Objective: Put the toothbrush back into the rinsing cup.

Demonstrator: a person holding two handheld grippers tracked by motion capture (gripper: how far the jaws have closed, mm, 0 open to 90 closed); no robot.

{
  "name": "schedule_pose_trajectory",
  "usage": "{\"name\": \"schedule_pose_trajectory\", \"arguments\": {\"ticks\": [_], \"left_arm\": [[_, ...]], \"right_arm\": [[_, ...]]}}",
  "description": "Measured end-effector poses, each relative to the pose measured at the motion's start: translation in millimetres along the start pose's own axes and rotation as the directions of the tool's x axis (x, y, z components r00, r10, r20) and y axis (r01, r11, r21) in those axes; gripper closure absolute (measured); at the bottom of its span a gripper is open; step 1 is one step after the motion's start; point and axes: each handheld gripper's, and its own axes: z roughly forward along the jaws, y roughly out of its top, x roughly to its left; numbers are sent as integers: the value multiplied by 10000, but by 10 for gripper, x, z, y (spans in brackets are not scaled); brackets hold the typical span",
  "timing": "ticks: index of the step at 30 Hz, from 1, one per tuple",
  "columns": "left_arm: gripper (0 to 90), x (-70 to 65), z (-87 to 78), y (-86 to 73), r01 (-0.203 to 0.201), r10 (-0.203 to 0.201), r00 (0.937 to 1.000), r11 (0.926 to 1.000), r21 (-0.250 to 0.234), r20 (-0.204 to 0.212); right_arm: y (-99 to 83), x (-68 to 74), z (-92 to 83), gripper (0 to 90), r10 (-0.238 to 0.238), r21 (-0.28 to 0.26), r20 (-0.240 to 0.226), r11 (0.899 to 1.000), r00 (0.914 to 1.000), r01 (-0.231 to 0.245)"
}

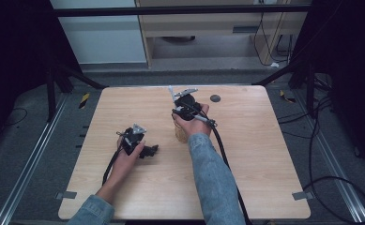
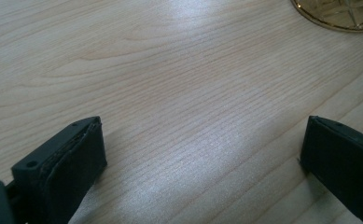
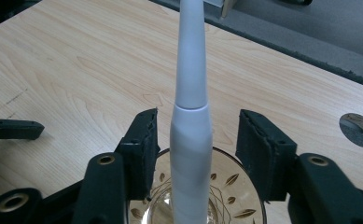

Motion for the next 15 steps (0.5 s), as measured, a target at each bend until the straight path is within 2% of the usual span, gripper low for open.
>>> {"name": "schedule_pose_trajectory", "arguments": {"ticks": [8, 15], "left_arm": [[0, 0, 0, 0, 4, -4, 10000, 10000, 0, 0], [0, 0, 0, 0, 2, -2, 10000, 10000, 1, 1]], "right_arm": [[18, 26, -34, 326, 243, -250, -31, 9994, 9997, -244], [28, 27, -54, 226, 181, -409, 216, 9990, 9996, -172]]}}
